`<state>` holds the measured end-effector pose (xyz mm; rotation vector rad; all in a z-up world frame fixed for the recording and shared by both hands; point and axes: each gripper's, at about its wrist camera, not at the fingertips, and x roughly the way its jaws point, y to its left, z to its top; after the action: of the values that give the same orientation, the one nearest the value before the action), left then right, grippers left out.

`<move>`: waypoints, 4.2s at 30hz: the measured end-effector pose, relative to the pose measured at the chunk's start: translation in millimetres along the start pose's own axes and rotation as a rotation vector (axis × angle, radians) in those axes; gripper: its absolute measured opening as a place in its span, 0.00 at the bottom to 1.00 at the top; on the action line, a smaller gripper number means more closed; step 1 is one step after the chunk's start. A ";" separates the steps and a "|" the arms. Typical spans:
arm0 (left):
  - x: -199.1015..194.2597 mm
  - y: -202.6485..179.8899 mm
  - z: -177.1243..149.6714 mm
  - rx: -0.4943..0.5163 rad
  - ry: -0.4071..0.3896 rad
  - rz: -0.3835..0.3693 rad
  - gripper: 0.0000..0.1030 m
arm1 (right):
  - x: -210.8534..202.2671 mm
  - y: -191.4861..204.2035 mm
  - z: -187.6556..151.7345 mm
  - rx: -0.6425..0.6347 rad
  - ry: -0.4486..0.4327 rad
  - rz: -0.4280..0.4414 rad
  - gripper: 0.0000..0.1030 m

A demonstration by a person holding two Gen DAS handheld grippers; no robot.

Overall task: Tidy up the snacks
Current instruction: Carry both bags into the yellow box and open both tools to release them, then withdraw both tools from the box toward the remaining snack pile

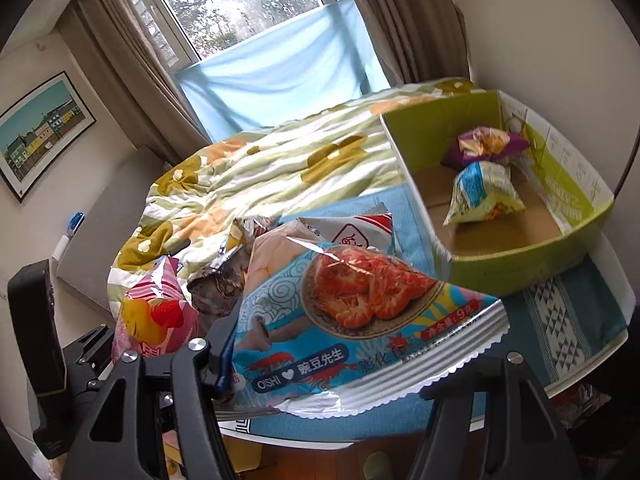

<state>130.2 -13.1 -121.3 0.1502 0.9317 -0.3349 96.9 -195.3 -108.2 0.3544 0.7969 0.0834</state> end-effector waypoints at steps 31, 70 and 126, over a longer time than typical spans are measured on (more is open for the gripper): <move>152.0 -219.7 120.4 -0.057 0.156 -0.042 0.91 | -0.5 -244.6 146.8 -0.105 0.035 -0.083 0.59; 73.9 -195.6 72.4 -0.152 0.076 0.067 0.91 | 25.5 -238.5 102.5 -0.163 0.225 -0.001 0.98; 13.3 106.9 -35.5 -0.096 -0.011 0.028 0.91 | 45.7 66.9 -13.4 -0.087 0.039 -0.064 0.98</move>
<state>147.4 93.8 -154.8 0.0737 0.9322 -0.2642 123.3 -119.5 -125.2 0.2451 0.8398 0.0647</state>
